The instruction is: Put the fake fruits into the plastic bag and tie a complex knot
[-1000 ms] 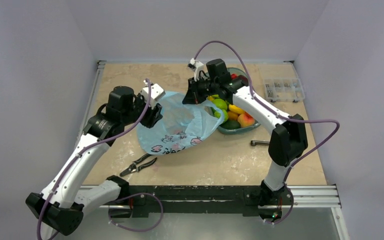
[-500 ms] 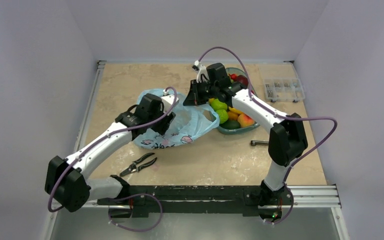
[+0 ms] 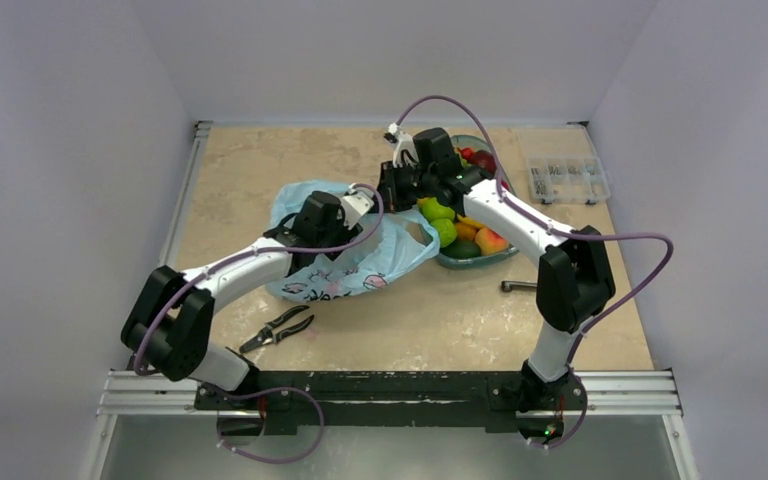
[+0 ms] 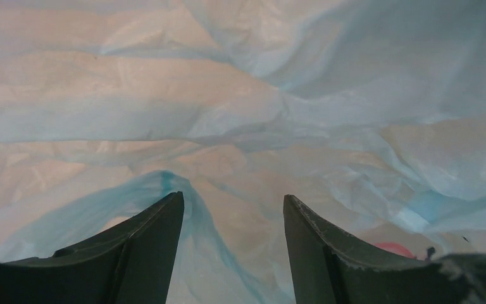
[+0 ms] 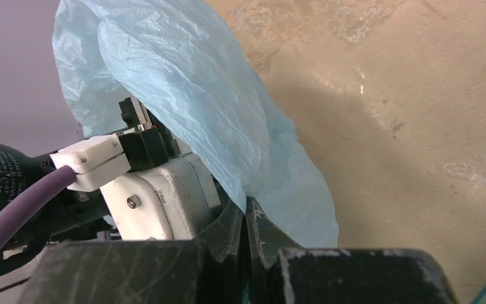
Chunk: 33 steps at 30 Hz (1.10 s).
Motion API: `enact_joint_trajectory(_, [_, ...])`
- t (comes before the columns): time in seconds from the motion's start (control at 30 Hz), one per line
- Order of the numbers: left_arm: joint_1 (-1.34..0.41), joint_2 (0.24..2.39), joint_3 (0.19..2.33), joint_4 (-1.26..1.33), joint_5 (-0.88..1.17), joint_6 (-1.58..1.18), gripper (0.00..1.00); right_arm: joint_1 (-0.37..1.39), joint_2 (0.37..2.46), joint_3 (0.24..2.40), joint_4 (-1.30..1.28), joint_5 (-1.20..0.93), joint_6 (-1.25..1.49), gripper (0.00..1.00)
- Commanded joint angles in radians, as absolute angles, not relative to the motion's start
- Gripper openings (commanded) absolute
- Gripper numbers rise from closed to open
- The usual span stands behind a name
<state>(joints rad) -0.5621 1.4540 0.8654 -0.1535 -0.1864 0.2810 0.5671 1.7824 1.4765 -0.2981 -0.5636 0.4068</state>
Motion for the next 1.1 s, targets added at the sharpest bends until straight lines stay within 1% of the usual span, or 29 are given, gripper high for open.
enact_joint_trajectory(0.0, [-0.555,1.526,0.872,-0.044,-0.29,0.374,0.6,0.567,1.777,1.484,-0.253,-0.594,0.399,0.0])
enact_joint_trajectory(0.07, [-0.552,1.558,0.889,-0.067,-0.305,0.375,0.58,0.568,1.778,1.481,-0.251,-0.593,0.399,0.0])
enact_joint_trajectory(0.2, [-0.542,1.567,0.929,-0.181,-0.254,0.312,0.48,0.566,1.776,1.48,-0.242,-0.58,0.385,0.0])
enact_joint_trajectory(0.27, [-0.542,1.539,0.93,-0.231,-0.227,0.282,0.35,0.562,1.778,1.479,-0.24,-0.572,0.377,0.0])
enact_joint_trajectory(0.4, [-0.541,1.424,0.903,-0.29,-0.193,0.232,0.0,0.55,1.778,1.472,-0.237,-0.56,0.364,0.0])
enact_joint_trajectory(0.6, [-0.521,1.16,0.881,-0.32,0.019,0.199,0.0,0.541,1.774,1.445,-0.227,-0.53,0.338,0.0])
enact_joint_trajectory(0.73, [-0.5,1.05,0.908,-0.338,0.171,0.16,0.0,0.541,1.779,1.438,-0.224,-0.522,0.329,0.0])
enact_joint_trajectory(0.8, [-0.478,0.99,0.924,-0.335,0.291,0.131,0.0,0.541,1.781,1.44,-0.224,-0.514,0.326,0.0])
enact_joint_trajectory(0.97, [-0.403,0.921,1.039,-0.319,0.581,-0.05,0.0,0.54,1.784,1.437,-0.212,-0.456,0.305,0.0])
enact_joint_trajectory(1.07, [-0.291,0.899,1.101,-0.301,0.722,-0.192,0.0,0.53,1.771,1.414,-0.198,-0.378,0.268,0.0])
